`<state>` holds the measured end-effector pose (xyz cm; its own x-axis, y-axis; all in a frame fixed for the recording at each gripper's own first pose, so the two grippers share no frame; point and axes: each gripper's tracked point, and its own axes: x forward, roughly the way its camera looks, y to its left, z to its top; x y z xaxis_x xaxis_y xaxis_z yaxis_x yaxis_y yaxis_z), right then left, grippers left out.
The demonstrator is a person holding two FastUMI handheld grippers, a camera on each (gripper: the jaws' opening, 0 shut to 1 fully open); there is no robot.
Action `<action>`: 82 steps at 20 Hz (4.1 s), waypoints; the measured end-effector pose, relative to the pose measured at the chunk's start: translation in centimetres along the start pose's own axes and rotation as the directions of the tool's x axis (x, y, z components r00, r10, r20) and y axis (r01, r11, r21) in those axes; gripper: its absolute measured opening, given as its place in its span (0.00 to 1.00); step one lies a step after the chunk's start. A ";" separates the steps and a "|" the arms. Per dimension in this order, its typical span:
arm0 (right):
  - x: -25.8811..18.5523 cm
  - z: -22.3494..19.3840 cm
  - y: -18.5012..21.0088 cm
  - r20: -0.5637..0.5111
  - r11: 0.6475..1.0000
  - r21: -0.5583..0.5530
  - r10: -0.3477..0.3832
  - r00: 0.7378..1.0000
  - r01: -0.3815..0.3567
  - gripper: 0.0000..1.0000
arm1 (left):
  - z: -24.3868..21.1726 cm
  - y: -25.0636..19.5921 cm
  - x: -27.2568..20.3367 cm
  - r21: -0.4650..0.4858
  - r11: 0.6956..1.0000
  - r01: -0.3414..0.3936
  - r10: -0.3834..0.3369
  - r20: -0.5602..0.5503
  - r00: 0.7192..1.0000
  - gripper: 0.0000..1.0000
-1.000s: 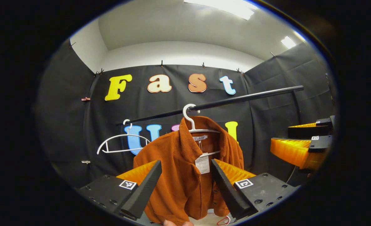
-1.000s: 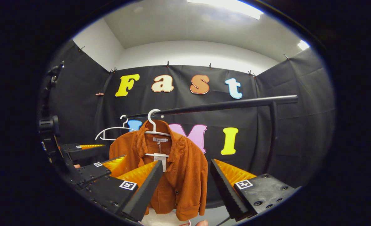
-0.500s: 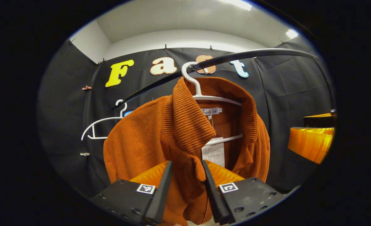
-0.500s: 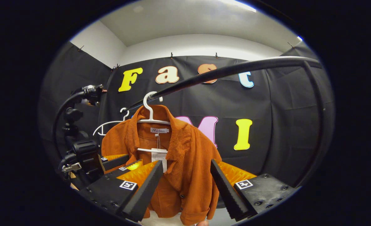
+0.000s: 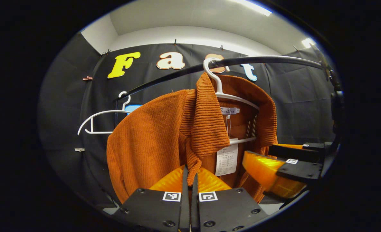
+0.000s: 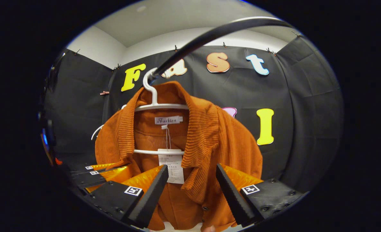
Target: Grasp the clothes on the hanger with both hands and then place them into the laundry hamper below.
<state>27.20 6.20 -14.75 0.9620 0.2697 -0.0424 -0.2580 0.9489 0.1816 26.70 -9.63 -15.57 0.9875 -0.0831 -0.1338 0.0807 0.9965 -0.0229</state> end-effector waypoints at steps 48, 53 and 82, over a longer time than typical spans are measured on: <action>9.5 2.9 -17.1 -0.123 0.889 0.455 0.003 0.992 0.054 0.04 | 10.1 15.8 1.3 -0.066 0.989 -0.130 0.125 -0.083 0.989 0.04; 9.9 1.6 -16.9 -0.136 0.878 0.476 0.032 0.990 0.037 0.04 | 8.4 16.3 1.9 -0.059 0.990 -0.128 0.121 -0.115 0.986 0.05; -6.5 -20.5 2.6 -0.487 0.881 0.467 0.324 0.811 -0.072 0.04 | -18.9 1.6 -3.7 -0.169 0.984 0.054 -0.122 -0.425 0.897 0.04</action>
<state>18.47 10.26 -34.17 0.6533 0.6058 -0.4541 -0.2546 0.7407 0.6217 20.62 -7.91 -33.86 0.8182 -0.2012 -0.5385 0.1100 0.9742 -0.1969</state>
